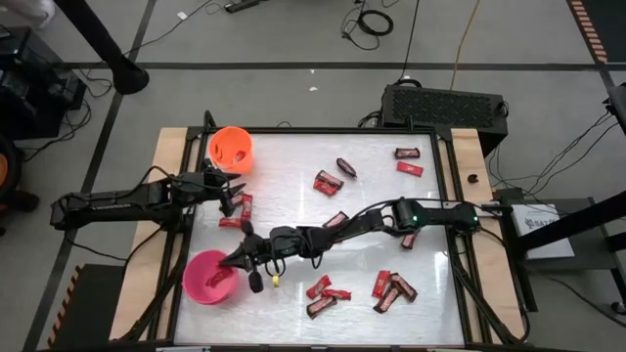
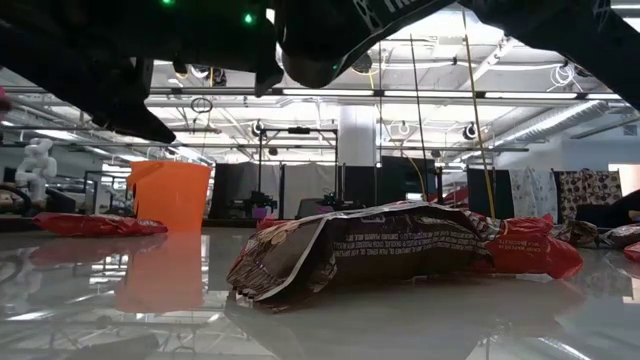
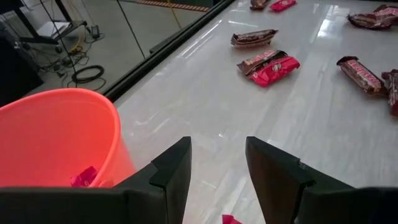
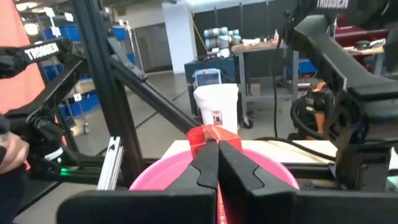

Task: Sort candy by brand, put in halloween buckets
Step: Put the red chocolate bar into the pink bucket

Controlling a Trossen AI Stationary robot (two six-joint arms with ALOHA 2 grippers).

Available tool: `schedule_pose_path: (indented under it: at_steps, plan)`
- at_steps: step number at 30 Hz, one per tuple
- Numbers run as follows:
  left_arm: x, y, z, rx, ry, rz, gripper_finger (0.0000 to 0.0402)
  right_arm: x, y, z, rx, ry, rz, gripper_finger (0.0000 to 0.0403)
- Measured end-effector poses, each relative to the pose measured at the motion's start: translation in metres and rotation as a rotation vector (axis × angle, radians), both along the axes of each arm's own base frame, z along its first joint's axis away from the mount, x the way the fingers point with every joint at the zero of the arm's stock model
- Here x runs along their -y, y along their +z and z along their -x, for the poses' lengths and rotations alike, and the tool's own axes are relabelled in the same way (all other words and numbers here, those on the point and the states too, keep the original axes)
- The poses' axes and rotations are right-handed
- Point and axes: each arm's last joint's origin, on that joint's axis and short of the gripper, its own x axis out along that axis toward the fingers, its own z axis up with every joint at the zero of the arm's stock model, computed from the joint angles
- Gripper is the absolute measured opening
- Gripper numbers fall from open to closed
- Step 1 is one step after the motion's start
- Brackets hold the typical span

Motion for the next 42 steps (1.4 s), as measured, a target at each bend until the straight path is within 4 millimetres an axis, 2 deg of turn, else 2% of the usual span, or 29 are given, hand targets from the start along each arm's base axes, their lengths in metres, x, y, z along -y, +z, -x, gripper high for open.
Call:
schedule_pose_path:
  at_steps: [5, 10, 17, 20, 23, 28, 35, 39, 42]
  plan:
    - [0.000, 0.000, 0.000, 0.001, 0.000, 0.000, 0.0161, -0.004, -0.003, 0.001, -0.024, 0.003, 0.025, 0.0000]
    - [0.000, 0.000, 0.000, 0.001, 0.000, 0.001, 0.0161, -0.002, -0.013, 0.000, -0.120, 0.000, 0.054, 0.0006]
    - [0.000, 0.000, 0.000, 0.003, 0.002, 0.004, 0.0161, 0.010, -0.016, -0.001, -0.171, -0.019, 0.062, 0.0073]
    - [0.000, 0.000, 0.000, 0.002, 0.002, 0.004, 0.0161, 0.014, -0.004, 0.000, -0.174, -0.025, 0.066, 0.0104]
    - [0.000, 0.000, 0.000, 0.001, 0.003, 0.004, 0.0161, 0.021, 0.019, 0.006, -0.236, -0.030, 0.118, 0.0125]
    - [0.000, -0.001, 0.000, -0.004, 0.003, 0.007, 0.0161, 0.043, 0.067, 0.037, -0.489, -0.038, 0.239, 0.0137]
    - [0.001, -0.001, 0.000, 0.000, -0.012, 0.017, 0.0161, 0.082, 0.123, 0.106, -0.894, -0.055, 0.293, 0.0135]
    - [0.001, -0.001, 0.000, 0.010, -0.008, 0.038, 0.0161, 0.107, 0.131, 0.142, -1.174, -0.132, 0.199, 0.0135]
    - [0.001, -0.001, 0.000, 0.006, -0.028, 0.051, 0.0161, 0.120, 0.130, 0.165, -1.374, -0.240, 0.152, 0.0135]
